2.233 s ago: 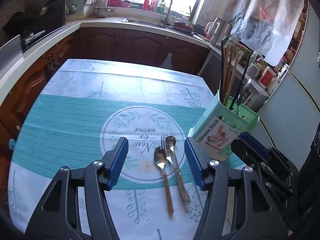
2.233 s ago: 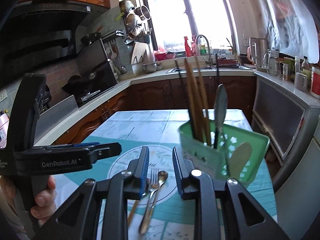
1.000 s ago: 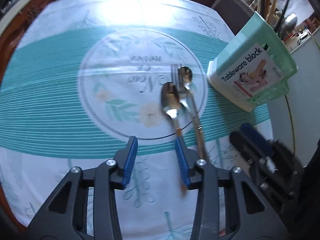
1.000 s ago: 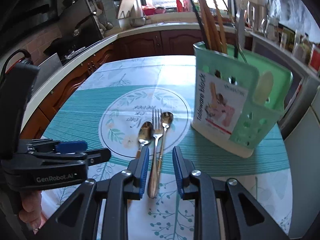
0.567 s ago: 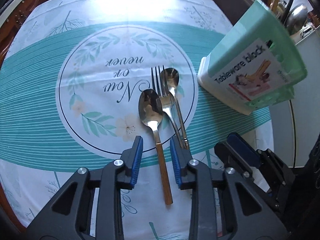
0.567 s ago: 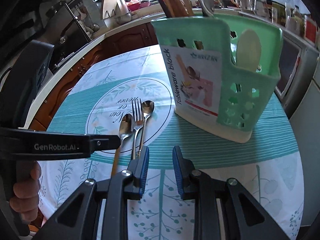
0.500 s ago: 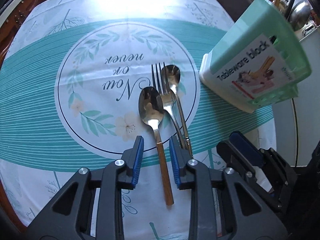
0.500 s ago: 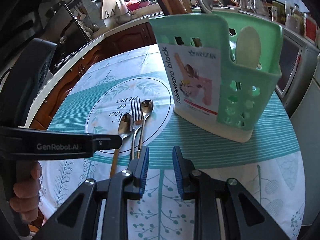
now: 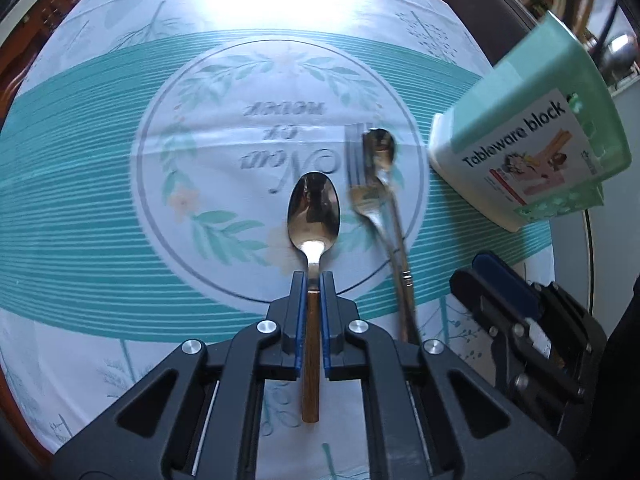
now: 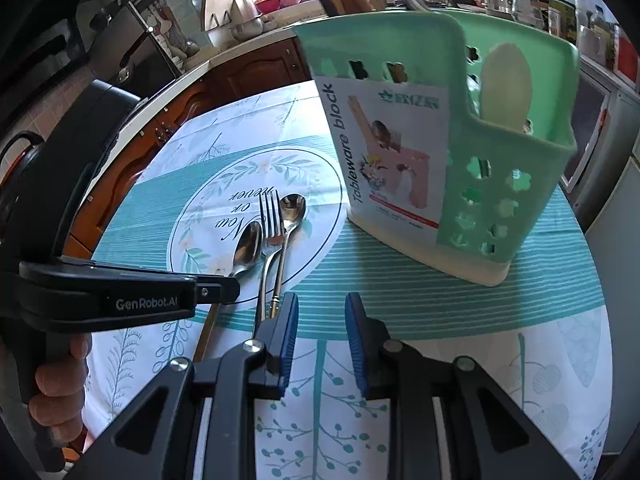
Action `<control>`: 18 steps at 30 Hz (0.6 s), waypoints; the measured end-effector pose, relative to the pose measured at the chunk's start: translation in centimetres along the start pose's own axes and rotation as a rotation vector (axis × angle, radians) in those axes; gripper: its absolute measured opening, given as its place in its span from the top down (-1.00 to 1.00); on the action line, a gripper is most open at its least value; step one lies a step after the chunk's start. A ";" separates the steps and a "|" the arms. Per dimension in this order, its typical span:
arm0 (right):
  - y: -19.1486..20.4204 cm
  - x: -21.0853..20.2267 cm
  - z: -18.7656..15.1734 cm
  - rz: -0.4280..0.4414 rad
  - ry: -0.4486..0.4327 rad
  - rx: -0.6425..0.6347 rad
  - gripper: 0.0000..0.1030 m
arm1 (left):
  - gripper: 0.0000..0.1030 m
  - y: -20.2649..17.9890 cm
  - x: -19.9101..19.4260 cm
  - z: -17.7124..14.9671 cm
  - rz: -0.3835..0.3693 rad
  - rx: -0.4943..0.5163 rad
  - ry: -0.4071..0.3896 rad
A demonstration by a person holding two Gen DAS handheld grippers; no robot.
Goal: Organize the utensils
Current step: 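Grasp a gold-handled spoon with the left tool while the right tool grasps another spoon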
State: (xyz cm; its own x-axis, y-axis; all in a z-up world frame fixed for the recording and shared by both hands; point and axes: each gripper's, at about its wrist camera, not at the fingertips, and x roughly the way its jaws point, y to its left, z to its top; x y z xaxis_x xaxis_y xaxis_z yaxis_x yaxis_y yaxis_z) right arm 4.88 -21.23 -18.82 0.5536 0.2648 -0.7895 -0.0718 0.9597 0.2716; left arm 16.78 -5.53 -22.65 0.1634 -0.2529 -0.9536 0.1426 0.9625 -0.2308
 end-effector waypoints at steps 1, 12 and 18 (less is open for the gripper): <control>0.1 0.0 0.1 0.002 0.003 -0.003 0.53 | 0.92 0.5 -0.2 0.0 0.001 -0.013 -0.004; 1.9 3.3 3.8 0.008 0.149 -0.035 0.54 | 0.92 4.0 -1.9 -0.9 -0.020 -0.089 -0.025; 3.1 5.3 4.9 -0.028 0.204 -0.082 0.61 | 0.92 5.3 -1.7 -1.4 -0.035 -0.103 -0.033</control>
State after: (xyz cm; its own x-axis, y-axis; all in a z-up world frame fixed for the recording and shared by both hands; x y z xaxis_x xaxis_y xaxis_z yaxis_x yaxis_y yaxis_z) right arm 11.68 -17.36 -19.43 0.3775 0.2434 -0.8934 -0.1306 0.9692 0.2089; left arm 15.90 0.09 -22.56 0.1922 -0.2881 -0.9381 0.0478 0.9575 -0.2843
